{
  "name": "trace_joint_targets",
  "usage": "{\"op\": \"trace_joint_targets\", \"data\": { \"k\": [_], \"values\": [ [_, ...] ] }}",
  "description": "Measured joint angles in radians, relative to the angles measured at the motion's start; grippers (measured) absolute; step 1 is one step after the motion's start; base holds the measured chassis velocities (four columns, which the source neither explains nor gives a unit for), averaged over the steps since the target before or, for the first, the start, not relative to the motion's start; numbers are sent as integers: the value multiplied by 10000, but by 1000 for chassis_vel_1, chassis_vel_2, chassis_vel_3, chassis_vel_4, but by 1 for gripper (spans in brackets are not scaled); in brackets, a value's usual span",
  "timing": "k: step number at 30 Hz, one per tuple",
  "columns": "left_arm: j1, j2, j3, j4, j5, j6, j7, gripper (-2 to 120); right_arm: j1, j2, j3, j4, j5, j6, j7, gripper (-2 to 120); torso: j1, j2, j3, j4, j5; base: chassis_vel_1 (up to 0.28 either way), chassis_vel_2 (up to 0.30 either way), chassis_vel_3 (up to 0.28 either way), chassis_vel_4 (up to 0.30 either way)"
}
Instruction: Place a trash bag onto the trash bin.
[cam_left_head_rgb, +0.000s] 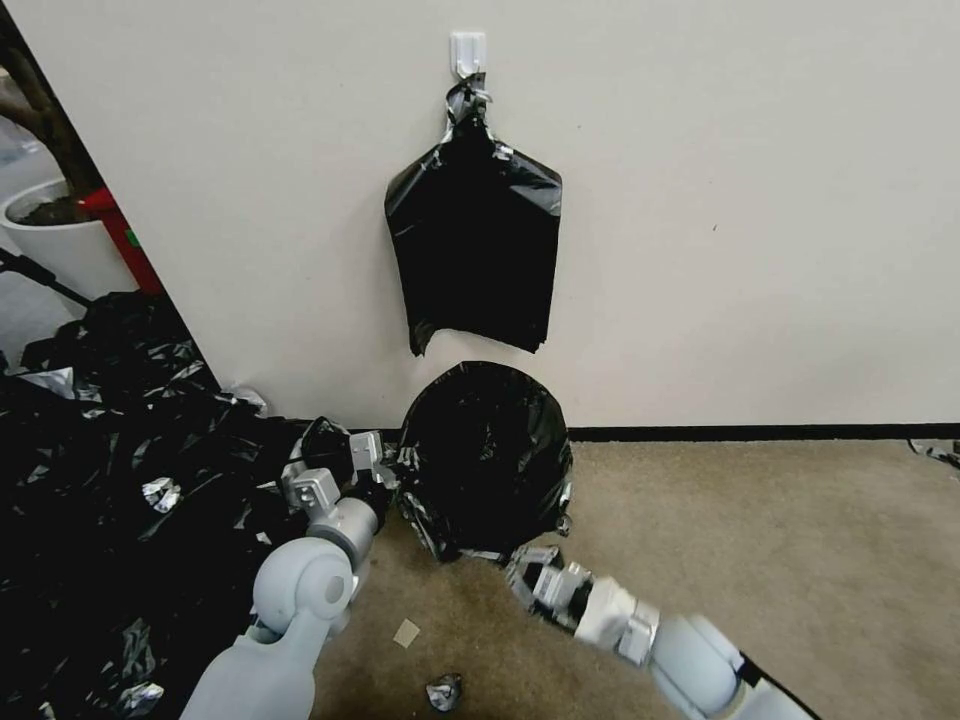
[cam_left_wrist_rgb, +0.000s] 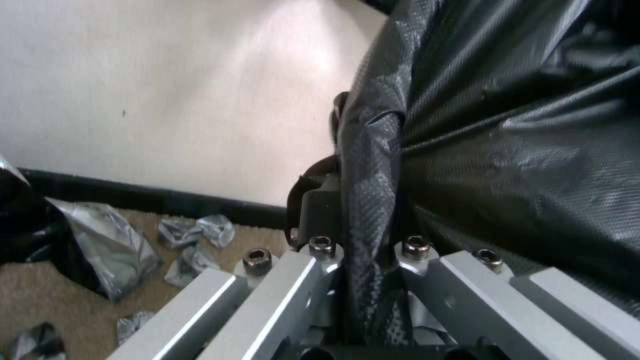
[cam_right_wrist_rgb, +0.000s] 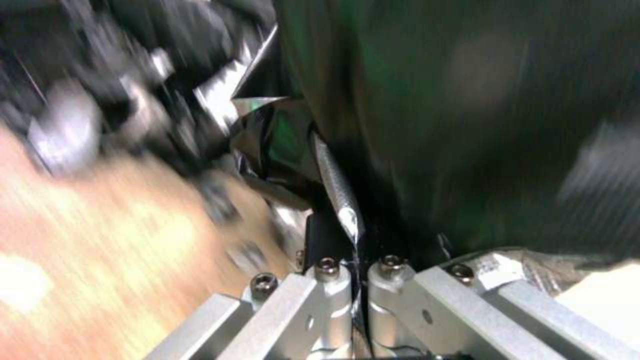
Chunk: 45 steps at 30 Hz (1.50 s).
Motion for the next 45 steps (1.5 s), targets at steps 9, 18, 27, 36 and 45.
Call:
{"op": "trace_joint_targets", "data": {
  "k": [9, 18, 27, 36, 45],
  "values": [
    [36, -13, -41, -121, 17, 45, 7, 3, -19, -380, 395, -108, 462, 144, -178, 7, 0, 0, 0, -1, 0, 0, 0, 0, 0],
    [-219, -46, -30, 286, 205, -302, -141, 3, -348, -1136, 864, -723, 3886, 1436, -5238, 40, 0, 0, 0, -2, -2, 0, 0, 0, 0],
    [-232, -56, 64, 540, 548, -485, -153, 3, -351, -1318, 1499, 25, 6880, 796, -7454, 65, 0, 0, 0, -1, -1, 0, 0, 0, 0],
    [158, -487, 697, 901, 2100, -1746, -12, 3, -78, -435, -1617, 2406, 8022, -752, 82, 32, 0, 0, 0, 0, -2, 0, 0, 0, 0],
    [524, -645, 823, 969, 2948, -2534, 209, 3, 549, 942, -3573, 2713, 7965, -2858, 5913, 4, 0, 0, -1, -1, -1, 0, 0, 0, 0]
  ]
}}
